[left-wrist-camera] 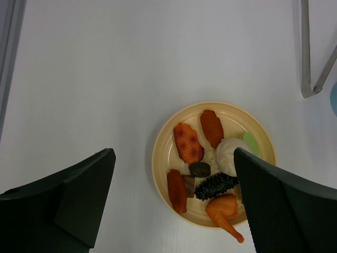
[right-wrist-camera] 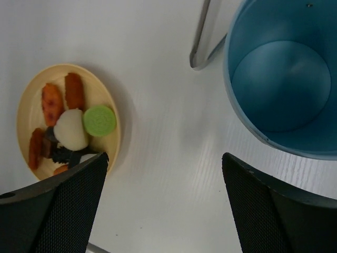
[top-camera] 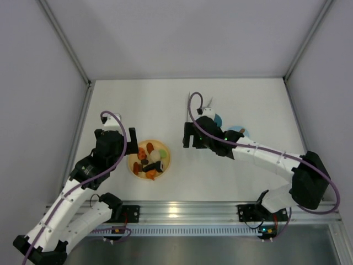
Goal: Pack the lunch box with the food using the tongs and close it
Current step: Move the packing box to the center of the board.
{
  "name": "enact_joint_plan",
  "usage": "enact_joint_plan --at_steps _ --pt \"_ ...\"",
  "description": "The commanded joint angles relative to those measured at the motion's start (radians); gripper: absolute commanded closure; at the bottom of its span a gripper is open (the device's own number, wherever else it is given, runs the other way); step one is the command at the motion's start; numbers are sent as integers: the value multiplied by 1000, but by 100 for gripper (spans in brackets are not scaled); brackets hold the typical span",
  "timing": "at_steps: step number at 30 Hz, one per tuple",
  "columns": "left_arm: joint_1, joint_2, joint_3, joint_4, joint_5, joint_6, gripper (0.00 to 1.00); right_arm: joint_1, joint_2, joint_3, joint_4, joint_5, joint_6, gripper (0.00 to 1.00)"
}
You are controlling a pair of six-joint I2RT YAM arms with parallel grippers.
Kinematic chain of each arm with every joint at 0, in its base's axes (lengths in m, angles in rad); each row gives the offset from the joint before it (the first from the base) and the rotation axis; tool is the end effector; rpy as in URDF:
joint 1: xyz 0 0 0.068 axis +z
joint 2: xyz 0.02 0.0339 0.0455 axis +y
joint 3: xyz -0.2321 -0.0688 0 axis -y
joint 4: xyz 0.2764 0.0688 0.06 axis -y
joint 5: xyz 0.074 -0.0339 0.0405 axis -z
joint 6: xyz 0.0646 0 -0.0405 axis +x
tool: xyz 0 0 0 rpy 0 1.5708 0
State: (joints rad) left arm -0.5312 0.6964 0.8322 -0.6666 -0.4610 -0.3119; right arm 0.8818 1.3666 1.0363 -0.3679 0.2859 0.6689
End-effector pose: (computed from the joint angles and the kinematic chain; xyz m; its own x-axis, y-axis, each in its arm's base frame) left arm 0.2054 -0.0874 0.2925 -0.4531 -0.0525 -0.8899 -0.0170 0.9986 -0.0503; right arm 0.2417 0.2648 0.2205 -0.6947 0.0924 -0.7134 -0.2198 0.9170 0.3328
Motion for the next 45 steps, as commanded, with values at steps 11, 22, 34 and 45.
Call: enact_joint_plan --at_steps 11,22,34,45 --pt "-3 3 21 13 2 -7 1 -49 245 169 -11 110 3 13" --pt "-3 8 21 13 5 -7 1 -194 296 172 14 68 -17 13" --pt "-3 22 19 13 15 -6 1 -283 446 348 -51 56 -58 15" --pt "-3 25 19 12 19 -4 1 -322 536 421 -77 15 -23 18"
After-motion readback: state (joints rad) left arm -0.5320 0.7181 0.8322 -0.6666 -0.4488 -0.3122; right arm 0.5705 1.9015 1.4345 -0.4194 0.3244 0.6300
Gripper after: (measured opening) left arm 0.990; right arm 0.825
